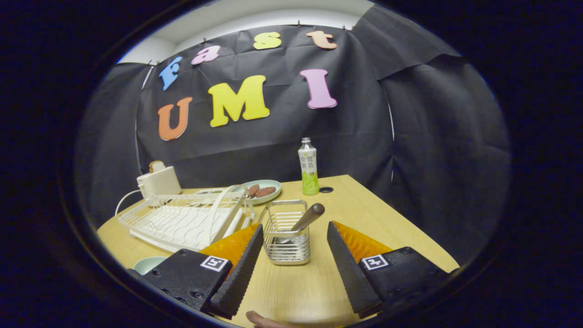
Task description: Take the plate from the dish rack, then take the spoon from the basket and place it into the plate.
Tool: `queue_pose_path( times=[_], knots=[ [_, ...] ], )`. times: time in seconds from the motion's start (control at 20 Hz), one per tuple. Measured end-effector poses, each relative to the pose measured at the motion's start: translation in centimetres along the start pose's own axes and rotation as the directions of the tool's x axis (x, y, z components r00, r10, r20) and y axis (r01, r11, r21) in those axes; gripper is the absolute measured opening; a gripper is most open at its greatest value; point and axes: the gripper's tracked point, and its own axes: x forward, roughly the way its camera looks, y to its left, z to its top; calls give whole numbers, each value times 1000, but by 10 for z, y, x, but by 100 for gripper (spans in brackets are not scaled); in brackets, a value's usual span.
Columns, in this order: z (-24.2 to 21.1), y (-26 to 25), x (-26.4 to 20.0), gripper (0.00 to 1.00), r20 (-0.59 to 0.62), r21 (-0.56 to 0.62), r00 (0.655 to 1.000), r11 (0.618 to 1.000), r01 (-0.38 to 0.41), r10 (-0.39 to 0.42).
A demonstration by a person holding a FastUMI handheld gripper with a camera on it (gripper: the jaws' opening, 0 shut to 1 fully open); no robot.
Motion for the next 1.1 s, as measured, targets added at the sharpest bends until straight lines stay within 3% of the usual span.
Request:
queue_pose_path(
  times=[0.1, 0.25, 0.35, 0.45, 1.1],
  knots=[
    [10, -1, 10, 81, 30, 0, 1000, 1000, 2, -2],
    [4, 5, 18, 33, -7, -52, 1000, 999, 6, -6],
    [8, 17, 21, 27, 3, -59, 1000, 998, -21, 22],
    [15, 14, 20, 21, 36, -82, 999, 996, 27, -24],
    [122, 73, -36, 18, 309, -193, 950, 974, 118, -54]
  ],
)
